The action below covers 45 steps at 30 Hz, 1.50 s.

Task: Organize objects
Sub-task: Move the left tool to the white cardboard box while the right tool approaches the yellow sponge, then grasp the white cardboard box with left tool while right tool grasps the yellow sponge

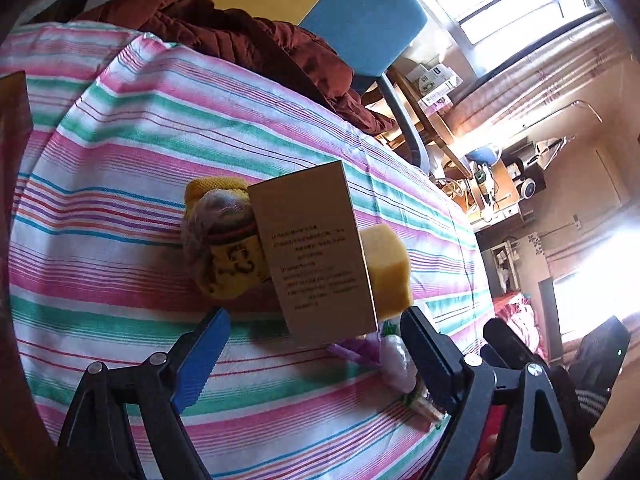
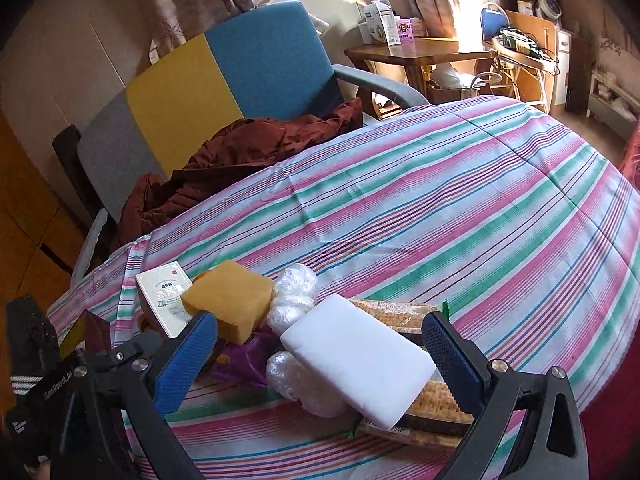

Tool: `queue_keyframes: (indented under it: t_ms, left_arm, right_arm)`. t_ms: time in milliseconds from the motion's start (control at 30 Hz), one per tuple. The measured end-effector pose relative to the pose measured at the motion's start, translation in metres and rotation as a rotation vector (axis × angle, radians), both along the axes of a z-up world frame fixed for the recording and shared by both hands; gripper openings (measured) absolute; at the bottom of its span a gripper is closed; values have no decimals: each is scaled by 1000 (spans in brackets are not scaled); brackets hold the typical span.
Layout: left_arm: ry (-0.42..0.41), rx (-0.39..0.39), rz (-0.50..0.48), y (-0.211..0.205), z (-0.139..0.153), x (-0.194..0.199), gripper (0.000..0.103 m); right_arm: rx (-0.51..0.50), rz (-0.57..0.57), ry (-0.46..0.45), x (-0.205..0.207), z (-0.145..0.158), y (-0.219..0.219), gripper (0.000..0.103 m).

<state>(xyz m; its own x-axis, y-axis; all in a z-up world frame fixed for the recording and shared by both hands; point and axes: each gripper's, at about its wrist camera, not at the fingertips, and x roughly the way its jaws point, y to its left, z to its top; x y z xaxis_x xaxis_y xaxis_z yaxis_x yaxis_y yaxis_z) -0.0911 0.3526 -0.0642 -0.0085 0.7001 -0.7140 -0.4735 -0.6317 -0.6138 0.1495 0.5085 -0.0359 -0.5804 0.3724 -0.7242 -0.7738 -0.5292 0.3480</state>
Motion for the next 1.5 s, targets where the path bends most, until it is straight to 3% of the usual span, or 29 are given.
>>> queue_keyframes:
  t_ms: [167, 433, 500, 533, 600, 667, 767, 900, 1200, 1333, 1500]
  left_arm:
    - [-8, 18, 23, 9, -6, -4, 95]
    - [-57, 5, 48, 20, -21, -7, 92]
    - [-34, -13, 51, 22, -24, -5, 75]
    - [-26, -11, 46, 22, -24, -4, 72]
    - [-18, 16, 24, 19, -21, -1, 58]
    - [49, 20, 4, 13, -6, 7, 52]
    - [146, 44, -60, 1, 18, 22, 51]
    - [229, 6, -152, -18, 30, 43, 50]
    - [310, -145, -315, -71, 6, 98, 53]
    - [323, -213, -331, -68, -1, 103, 62]
    - [363, -252, -332, -55, 0, 105, 62]
  right_arm:
    - [-10, -7, 5, 1, -1, 1, 103]
    - [-13, -7, 1, 0, -2, 2, 103]
    - [-11, -11, -1, 0, -2, 2, 103]
    - [-11, -12, -3, 0, -2, 2, 103]
    - [-16, -15, -3, 1, -3, 3, 103]
    - [-13, -14, -4, 0, -3, 2, 103]
    - [-10, -7, -4, -1, -3, 1, 103]
    - [-10, -4, -7, -2, -3, 0, 103]
    - [1, 6, -40, -6, -4, -3, 103]
    - [5, 15, -49, -8, -5, -5, 103]
    - [1, 35, -42, -10, -5, -6, 103]
